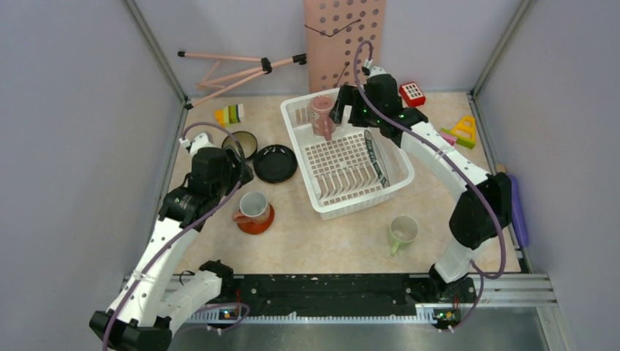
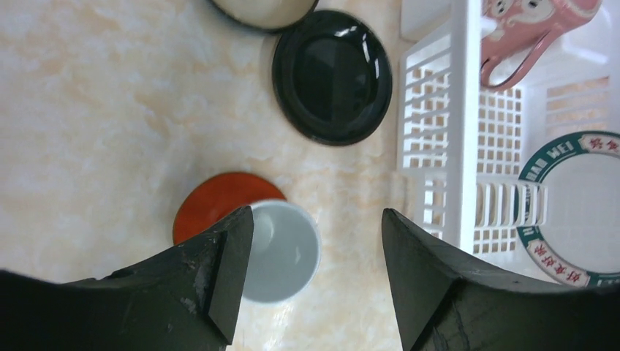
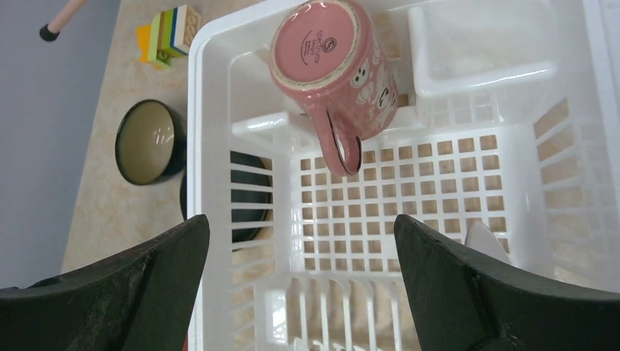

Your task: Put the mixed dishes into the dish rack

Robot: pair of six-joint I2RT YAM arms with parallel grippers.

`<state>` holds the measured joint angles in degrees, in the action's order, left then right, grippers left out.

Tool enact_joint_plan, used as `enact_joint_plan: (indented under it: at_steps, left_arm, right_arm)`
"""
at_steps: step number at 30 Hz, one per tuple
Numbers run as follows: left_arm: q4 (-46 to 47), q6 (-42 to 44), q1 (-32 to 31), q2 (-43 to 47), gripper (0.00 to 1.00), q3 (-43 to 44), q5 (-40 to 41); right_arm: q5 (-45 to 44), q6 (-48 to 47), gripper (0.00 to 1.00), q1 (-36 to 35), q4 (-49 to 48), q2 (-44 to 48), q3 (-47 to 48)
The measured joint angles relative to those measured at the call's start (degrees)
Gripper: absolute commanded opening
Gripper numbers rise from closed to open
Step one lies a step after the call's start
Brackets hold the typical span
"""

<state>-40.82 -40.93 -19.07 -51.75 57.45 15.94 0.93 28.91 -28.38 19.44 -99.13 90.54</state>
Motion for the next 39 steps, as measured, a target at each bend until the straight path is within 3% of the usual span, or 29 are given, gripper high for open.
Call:
enact_joint_plan:
  at_steps: [5, 14, 25, 37, 39]
  left_arm:
    - [-5.86, -2.71, 0.00, 4.50, 0.69, -3.67, -1.70]
    - [-12.79, -6.34, 0.00, 2.60, 0.67, -4.76, -2.21]
    - [-13.33, -7.41, 0.00, 1.25, 0.64, -9.35, -4.63]
    - [-12.46, -8.55, 0.00, -4.39, 0.54, -12.02, -6.34]
    - [-11.69, -8.92, 0.00, -5.40, 0.48, -13.00, -6.58]
  right_arm:
    - [2.95, -6.38, 0.91, 0.00, 5.97, 3.74, -0.17]
    - [8.22, -8.20, 0.91, -0.13, 13.53, 6.91, -3.74]
    - [-0.70, -9.68, 0.93, -0.11, 18.45, 7.37, -3.93]
    - [7.63, -9.84, 0.93, -0.66, 17.90, 11.47, -3.39]
    - [9.27, -9.84, 0.93, -0.74, 17.27, 12.85, -3.08]
